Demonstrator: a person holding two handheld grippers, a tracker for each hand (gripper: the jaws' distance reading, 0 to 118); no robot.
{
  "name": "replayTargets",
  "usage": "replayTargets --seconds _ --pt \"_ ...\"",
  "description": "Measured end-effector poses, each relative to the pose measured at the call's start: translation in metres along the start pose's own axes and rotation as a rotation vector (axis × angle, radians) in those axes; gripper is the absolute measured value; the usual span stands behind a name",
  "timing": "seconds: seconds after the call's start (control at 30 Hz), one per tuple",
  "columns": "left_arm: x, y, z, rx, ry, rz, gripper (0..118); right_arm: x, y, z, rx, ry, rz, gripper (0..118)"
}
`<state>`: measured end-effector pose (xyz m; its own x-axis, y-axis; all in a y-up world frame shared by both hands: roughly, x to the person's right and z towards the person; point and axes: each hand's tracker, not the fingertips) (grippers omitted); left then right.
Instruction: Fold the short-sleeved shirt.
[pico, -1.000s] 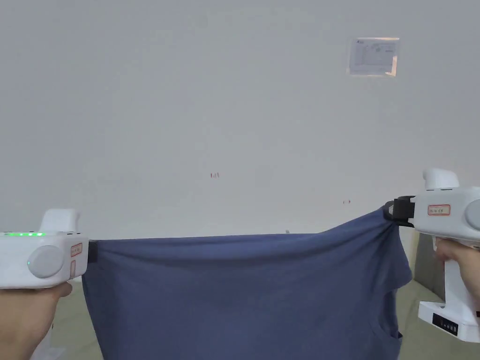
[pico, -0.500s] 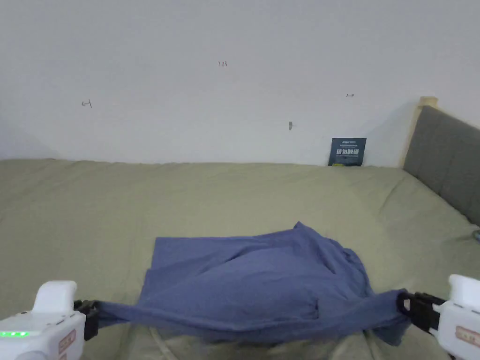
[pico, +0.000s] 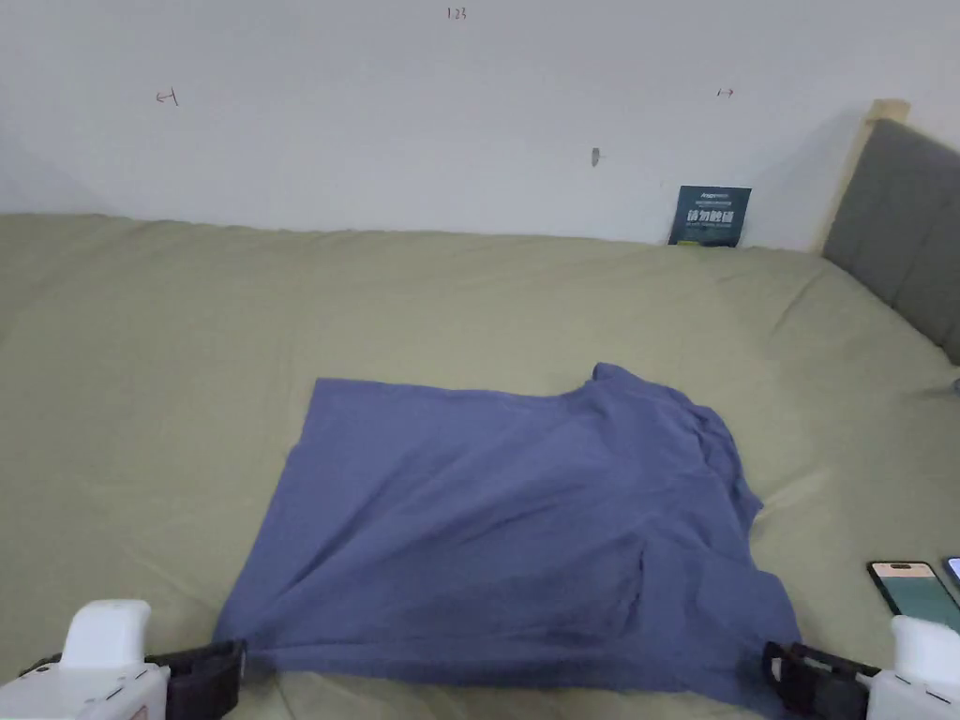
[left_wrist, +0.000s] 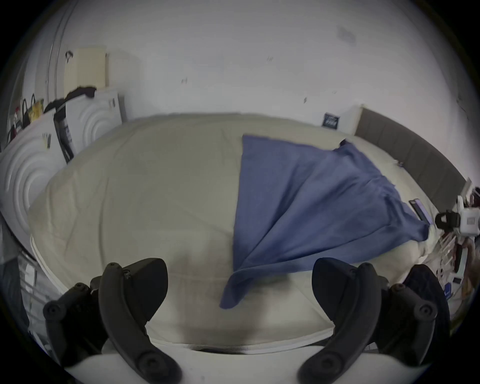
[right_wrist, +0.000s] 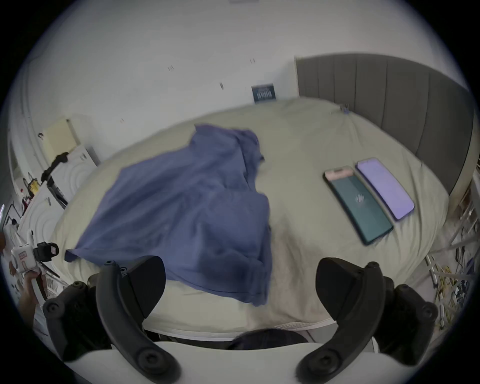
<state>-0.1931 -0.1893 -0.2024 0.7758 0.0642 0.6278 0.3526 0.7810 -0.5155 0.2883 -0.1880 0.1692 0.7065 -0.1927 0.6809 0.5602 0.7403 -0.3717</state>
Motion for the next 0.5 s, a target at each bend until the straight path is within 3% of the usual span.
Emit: replayTargets --seconds 0.17,0.2,0.23,0.27,0.3,0.33,0.37,0.43,0.5 --pt "0.005 -0.008 0.053 0.038 0.021 -0.08 112 -0.037 0.0 0.064 0.088 0.061 0.055 114" --pt "0.004 -0.013 0.058 0.031 0.026 -0.088 110 -0.043 -0.003 0.072 0.094 0.07 0.067 110" --pt "0.001 -0.017 0.061 0.022 0.028 -0.094 105 -0.049 -0.007 0.078 0.109 0.084 0.078 98" --pt "0.0 -0.02 0.062 0.009 0.026 -0.092 82 -0.053 -0.012 0.08 0.117 0.087 0.086 61" --pt "-0.002 -0.024 0.061 -0.014 0.026 -0.089 40 -0.059 -0.016 0.081 0.113 0.076 0.102 21" --pt "-0.004 -0.027 0.058 -0.042 0.03 -0.083 0 -0.064 -0.019 0.08 0.096 0.064 0.124 0" --pt "-0.008 -0.03 0.054 -0.031 0.069 -0.06 0 -0.068 -0.023 0.078 0.093 0.054 0.131 0" --pt "-0.011 -0.028 0.046 -0.083 0.01 -0.06 0 -0.067 -0.028 0.072 0.042 0.109 0.103 0" --pt "-0.026 -0.035 0.023 -0.077 0.017 -0.057 0 -0.073 -0.033 0.07 0.043 0.084 0.117 0"
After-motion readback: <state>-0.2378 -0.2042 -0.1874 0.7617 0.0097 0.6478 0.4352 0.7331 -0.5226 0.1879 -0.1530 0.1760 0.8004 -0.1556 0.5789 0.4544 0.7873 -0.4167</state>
